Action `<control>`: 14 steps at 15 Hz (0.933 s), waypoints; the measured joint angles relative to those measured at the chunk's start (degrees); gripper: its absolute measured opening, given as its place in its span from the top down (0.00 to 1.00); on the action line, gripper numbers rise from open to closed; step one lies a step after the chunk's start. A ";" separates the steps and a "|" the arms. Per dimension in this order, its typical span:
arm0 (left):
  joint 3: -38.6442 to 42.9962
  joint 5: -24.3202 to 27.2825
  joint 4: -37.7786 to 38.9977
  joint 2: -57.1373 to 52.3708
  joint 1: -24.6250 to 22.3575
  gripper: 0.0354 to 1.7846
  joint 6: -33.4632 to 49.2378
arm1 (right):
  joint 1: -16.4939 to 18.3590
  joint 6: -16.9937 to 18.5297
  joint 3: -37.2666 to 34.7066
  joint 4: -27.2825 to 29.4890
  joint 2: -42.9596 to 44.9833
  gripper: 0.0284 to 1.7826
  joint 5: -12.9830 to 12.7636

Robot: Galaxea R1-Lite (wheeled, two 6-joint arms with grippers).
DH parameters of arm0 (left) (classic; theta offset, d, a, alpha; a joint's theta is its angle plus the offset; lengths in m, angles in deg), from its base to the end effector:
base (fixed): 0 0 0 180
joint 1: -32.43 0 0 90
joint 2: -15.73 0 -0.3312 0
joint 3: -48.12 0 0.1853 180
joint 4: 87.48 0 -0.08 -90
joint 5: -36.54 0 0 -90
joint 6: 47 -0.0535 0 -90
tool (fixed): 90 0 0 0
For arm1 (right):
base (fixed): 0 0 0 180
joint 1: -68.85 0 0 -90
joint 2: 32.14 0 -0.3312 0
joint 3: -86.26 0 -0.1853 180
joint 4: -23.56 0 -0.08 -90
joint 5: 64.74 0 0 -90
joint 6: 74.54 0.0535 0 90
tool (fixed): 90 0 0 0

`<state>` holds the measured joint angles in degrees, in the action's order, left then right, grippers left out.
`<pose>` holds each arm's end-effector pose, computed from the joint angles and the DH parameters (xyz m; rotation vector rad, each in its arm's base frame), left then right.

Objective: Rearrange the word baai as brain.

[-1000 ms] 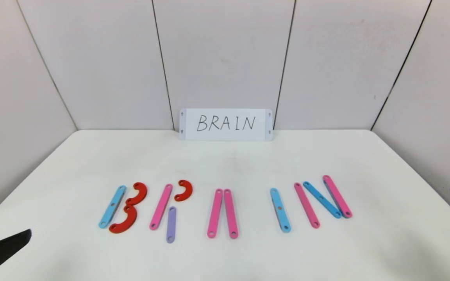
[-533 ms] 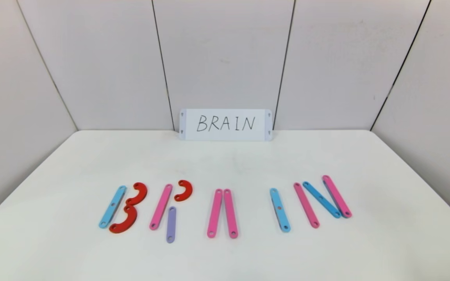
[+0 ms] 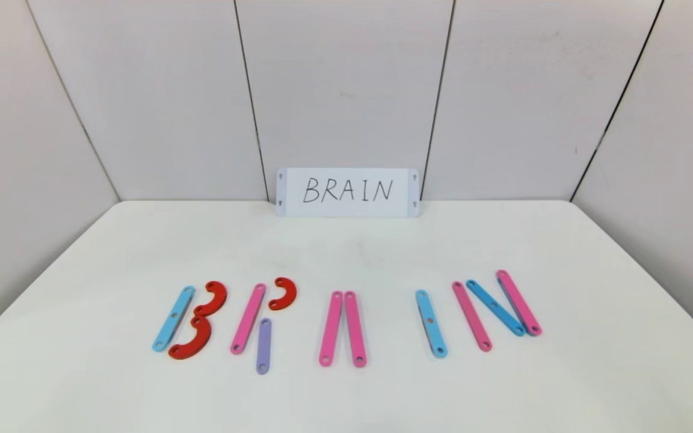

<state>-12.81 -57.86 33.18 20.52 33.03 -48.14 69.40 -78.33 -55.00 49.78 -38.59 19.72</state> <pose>-0.0936 0.0051 0.1741 0.0223 0.0565 0.0657 -0.0400 -0.0048 0.1503 -0.0614 -0.1023 -0.1097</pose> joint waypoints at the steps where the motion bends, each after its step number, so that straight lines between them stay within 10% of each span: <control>1: 1.96 -0.11 1.32 -1.63 -0.07 0.02 0.16 | -0.09 0.07 -1.62 -0.57 2.23 0.02 0.63; 6: 17.55 0.55 19.58 -4.61 -0.18 0.02 -0.39 | -0.26 -2.51 -11.63 -10.95 6.18 0.02 5.51; 11: 34.58 3.80 37.62 -4.82 -0.16 0.02 -5.19 | -0.28 -2.85 -14.60 -4.08 6.52 0.02 7.31; 14: 36.66 5.14 34.87 -4.84 -0.20 0.02 -5.39 | -0.33 -1.27 -14.71 -1.56 6.56 0.02 7.20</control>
<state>23.85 -52.72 68.05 15.68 32.83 -53.53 69.07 -79.60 -69.71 48.22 -32.03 26.93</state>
